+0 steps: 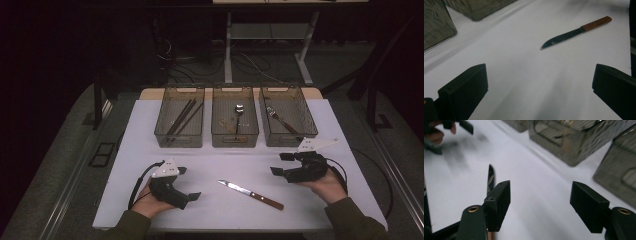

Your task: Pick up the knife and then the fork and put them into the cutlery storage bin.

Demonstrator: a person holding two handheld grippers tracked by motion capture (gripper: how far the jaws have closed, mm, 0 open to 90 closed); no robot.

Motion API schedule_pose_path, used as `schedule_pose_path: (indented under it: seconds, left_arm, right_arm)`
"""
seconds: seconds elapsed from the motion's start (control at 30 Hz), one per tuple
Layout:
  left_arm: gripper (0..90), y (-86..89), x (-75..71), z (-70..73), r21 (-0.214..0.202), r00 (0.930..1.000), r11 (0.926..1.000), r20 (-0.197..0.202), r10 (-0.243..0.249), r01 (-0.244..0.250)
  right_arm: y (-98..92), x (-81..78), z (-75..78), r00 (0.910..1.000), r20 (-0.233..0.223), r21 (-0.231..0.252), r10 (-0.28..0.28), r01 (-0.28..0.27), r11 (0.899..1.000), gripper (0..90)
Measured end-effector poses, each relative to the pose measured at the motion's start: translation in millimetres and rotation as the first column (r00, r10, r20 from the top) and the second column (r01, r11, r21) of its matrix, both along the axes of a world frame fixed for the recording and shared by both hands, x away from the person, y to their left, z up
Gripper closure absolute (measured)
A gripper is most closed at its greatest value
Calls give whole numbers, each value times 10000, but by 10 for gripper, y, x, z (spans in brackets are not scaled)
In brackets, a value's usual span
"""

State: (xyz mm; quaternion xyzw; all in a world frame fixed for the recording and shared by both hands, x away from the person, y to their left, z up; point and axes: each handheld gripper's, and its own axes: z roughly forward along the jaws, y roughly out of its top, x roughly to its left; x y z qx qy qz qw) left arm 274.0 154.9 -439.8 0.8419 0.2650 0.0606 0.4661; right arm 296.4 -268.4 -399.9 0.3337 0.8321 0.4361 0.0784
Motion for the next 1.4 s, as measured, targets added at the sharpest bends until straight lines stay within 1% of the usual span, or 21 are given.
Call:
schedule_pose_path:
  seconds: [0.13, 0.27, 0.37, 0.47, 0.5, 0.6, 0.63, 0.83, 0.87, 1.0, 1.2, 1.4]
  left_arm:
    - [0, -1, 1, 1, 55, 10000, 10000, -16, -8, 8]
    - [0, 3, 2, 2, 43, 10000, 10000, -2, 1, 0]
    - [0, 3, 2, 2, 42, 10000, 10000, -7, -2, 2]
    - [0, 0, 2, 1, 61, 10000, 10000, -16, -6, 6]
    - [0, 0, 3, -1, 69, 10000, 10000, -18, -8, 8]
    - [0, -1, 4, -2, 77, 10000, 10000, -21, -9, 9]
    - [0, -3, 4, -3, 77, 10000, 10000, -34, 0, 1]
    - [0, -8, 3, -4, 131, 10000, 9999, -34, -14, 14]
    - [0, -9, 3, -3, 120, 10000, 9999, -44, -10, 11]
    - [0, -8, 3, -3, 119, 10000, 9999, -39, -7, 8]
    - [0, -11, 2, -4, 139, 10000, 9999, -33, -42, 43]
    - [0, -15, 3, -6, 134, 10000, 9999, -40, -40, 40]
  right_arm:
    - [59, -97, -71, 9991, -212, -139, 371, -374, 9992, 334]
    - [118, -166, -124, 9975, -362, -225, 609, -617, 9978, 347]
    - [180, -206, -164, 9952, -479, -326, 853, -869, 9957, 379]
    - [256, -223, -204, 9913, -692, -566, 1117, -1157, 9917, 421]
    - [277, -226, -214, 9900, -796, -608, 1167, -1216, 9907, 432]
    - [314, -233, -233, 9876, -878, -700, 1303, -1365, 9882, 458]
    - [346, -241, -247, 9854, -980, -754, 1395, -1471, 9862, 486]
    - [430, -239, -277, 9822, -1007, -825, 1586, -1671, 9825, 537]
    - [482, -241, -289, 9792, -1074, -868, 1723, -1818, 9795, 553]
    - [550, -256, -308, 9774, -1038, -1017, 1840, -1944, 9756, 581]
    - [608, -254, -331, 9758, -1073, -1133, 1904, -2022, 9728, 615]
    - [688, -250, -379, 9718, -1208, -1467, 2027, -2194, 9645, 666]
